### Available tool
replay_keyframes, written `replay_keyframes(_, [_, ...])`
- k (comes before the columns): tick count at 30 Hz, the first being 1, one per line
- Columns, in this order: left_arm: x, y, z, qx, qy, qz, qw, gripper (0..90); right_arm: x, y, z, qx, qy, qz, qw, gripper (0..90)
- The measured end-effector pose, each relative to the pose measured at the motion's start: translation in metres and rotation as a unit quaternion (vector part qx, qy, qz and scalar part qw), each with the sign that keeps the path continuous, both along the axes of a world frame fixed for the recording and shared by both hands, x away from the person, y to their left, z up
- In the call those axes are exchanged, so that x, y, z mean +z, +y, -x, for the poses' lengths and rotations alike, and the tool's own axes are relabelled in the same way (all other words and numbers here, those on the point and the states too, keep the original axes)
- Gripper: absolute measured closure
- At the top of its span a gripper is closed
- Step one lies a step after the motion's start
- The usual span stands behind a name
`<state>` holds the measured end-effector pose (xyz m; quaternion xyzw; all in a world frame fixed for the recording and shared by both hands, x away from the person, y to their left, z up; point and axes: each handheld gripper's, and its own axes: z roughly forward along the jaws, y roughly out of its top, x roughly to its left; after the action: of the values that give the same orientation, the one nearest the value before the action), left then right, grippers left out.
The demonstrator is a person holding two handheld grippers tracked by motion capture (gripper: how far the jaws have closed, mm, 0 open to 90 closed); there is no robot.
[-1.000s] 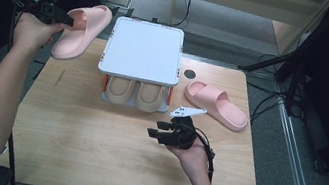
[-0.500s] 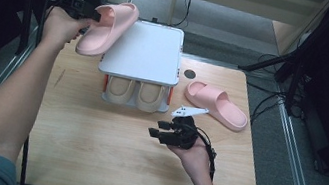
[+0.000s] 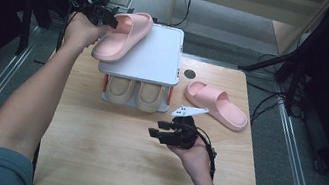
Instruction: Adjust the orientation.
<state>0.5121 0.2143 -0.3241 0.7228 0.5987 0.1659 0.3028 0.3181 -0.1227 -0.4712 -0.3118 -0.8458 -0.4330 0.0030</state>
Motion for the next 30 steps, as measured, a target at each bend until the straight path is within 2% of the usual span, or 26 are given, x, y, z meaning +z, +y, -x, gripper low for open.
replay_keyframes(6, [-0.002, -0.009, -0.001, -0.003, 0.002, -0.013, 0.9999, 76.5, 0.0, -0.001, 0.0, 0.0, 0.0, -0.001, 1.0, 51.2])
replay_keyframes(12, [-0.003, -0.015, 0.002, -0.018, 0.011, -0.012, 0.9997, 71.6, 0.0, 0.0, 0.0, 0.002, 0.0, 0.001, 1.0, 51.2])
replay_keyframes(15, [-0.003, -0.014, 0.004, -0.019, 0.012, -0.003, 0.9997, 69.9, 0.0, 0.001, 0.0, 0.004, 0.0, 0.003, 1.0, 51.2])
replay_keyframes(22, [-0.002, -0.015, 0.006, -0.029, 0.009, -0.001, 0.9995, 67.7, -0.001, 0.002, -0.001, 0.005, 0.0, 0.004, 1.0, 51.2])
replay_keyframes(30, [0.004, -0.009, 0.017, -0.038, -0.009, 0.027, 0.9989, 64.3, 0.0, 0.001, -0.001, 0.003, -0.005, 0.0, 1.0, 51.3])
